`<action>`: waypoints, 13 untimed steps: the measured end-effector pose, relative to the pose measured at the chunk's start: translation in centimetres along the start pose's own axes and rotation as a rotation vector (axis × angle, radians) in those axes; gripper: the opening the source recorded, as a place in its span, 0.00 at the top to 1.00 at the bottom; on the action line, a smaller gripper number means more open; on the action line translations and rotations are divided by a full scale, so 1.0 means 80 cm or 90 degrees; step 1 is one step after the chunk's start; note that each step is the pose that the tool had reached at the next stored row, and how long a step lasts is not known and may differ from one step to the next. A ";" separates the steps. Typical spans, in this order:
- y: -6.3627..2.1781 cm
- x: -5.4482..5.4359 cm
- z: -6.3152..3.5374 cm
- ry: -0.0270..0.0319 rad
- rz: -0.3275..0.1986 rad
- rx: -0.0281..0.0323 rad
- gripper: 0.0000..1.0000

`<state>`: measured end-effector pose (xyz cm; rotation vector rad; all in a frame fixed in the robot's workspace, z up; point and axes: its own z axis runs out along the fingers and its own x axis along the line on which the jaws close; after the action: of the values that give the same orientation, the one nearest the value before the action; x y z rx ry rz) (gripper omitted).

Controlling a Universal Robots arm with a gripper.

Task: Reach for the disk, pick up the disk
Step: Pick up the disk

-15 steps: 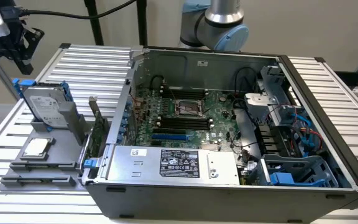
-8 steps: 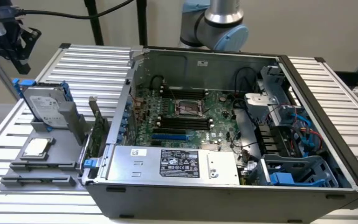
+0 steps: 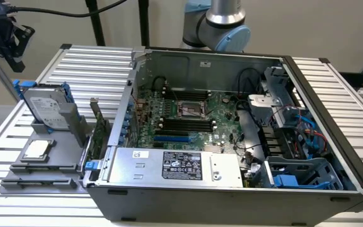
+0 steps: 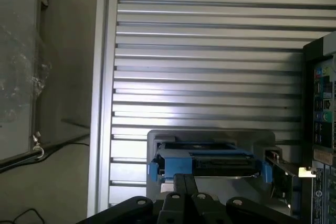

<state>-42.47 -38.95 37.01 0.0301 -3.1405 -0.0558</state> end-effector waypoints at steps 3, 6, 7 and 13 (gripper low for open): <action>0.000 0.000 0.000 0.0001 -0.004 0.0001 0.89; 0.000 0.000 0.000 0.0011 -0.031 0.0000 0.89; 0.000 0.000 0.000 0.0015 -0.042 0.0000 0.89; 0.000 0.000 0.000 0.0040 -0.112 0.0000 0.89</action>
<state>-42.48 -38.93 37.01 0.3047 -3.1227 -0.0555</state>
